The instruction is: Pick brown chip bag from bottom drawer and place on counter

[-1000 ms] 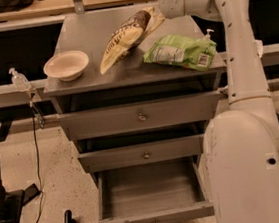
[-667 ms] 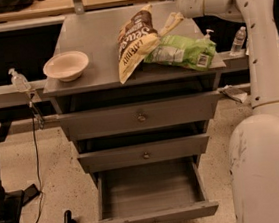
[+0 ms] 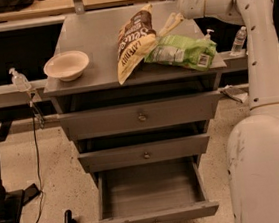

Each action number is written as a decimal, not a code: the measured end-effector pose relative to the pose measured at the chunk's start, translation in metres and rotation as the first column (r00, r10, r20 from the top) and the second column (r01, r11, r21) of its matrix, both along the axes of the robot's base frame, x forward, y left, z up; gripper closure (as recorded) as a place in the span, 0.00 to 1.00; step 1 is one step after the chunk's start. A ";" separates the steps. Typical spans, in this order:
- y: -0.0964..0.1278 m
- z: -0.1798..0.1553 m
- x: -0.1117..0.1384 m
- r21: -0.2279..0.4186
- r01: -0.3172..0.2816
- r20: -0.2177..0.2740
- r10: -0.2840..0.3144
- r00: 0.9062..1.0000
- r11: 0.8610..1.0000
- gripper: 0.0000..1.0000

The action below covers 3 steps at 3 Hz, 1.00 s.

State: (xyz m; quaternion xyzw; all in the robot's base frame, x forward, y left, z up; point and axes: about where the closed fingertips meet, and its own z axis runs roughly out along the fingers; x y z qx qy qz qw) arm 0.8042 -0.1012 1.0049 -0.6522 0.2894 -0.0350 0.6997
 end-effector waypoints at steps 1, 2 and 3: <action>-0.016 0.028 -0.008 0.054 0.003 0.072 -0.007 0.997 0.999 0.00; -0.030 0.063 -0.018 0.069 0.019 0.165 -0.030 0.986 0.997 0.00; -0.030 0.063 -0.018 0.069 0.019 0.165 -0.030 0.986 0.997 0.00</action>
Offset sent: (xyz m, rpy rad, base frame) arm -0.0293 -0.0572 0.1115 0.0746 -0.2835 -0.0638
